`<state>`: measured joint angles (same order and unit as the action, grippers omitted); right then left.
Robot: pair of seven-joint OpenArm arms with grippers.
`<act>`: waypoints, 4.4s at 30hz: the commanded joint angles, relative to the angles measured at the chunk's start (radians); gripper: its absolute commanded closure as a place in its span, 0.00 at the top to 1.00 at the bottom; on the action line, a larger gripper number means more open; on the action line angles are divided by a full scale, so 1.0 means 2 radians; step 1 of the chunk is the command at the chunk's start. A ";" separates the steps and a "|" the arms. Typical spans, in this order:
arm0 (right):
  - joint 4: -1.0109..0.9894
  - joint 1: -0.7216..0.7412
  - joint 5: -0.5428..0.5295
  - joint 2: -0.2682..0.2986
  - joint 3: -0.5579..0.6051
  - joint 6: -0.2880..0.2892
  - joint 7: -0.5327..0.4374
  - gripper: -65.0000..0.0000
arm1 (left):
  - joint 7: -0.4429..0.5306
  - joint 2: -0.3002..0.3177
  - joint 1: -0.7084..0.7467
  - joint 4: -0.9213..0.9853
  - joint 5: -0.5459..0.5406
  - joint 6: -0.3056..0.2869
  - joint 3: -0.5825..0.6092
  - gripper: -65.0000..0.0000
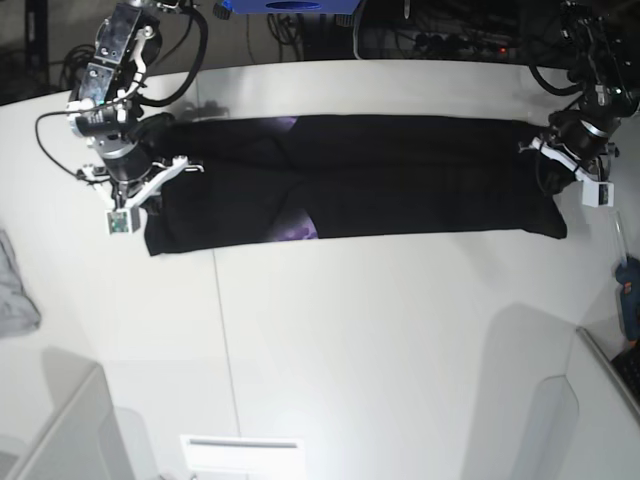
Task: Fold the T-shirt properly
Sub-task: 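Lift the strip end with the left gripper and carry it toward the right gripper, then lay the folded end down mid-strip and open the left gripper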
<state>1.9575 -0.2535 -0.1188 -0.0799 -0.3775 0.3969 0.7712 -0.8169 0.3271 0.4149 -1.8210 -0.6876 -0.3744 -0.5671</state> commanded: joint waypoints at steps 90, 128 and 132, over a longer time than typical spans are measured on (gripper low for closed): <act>0.008 0.004 -0.002 0.002 -0.001 0.000 -0.009 0.00 | -0.046 -0.110 -0.105 -0.005 -0.009 0.119 0.293 0.00; 0.008 0.007 -0.002 0.002 -0.004 -0.001 -0.009 0.00 | -0.046 -0.118 -0.125 0.015 -0.009 0.122 0.348 0.18; 0.008 0.007 -0.002 0.002 -0.004 -0.001 -0.009 0.00 | -0.046 -0.119 -0.125 0.015 -0.009 0.122 0.346 0.43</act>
<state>1.9575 -0.2474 -0.1143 -0.0799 -0.3824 0.3965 0.7753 -0.9249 0.0891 0.1749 -1.7760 -0.6884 -0.1268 0.1268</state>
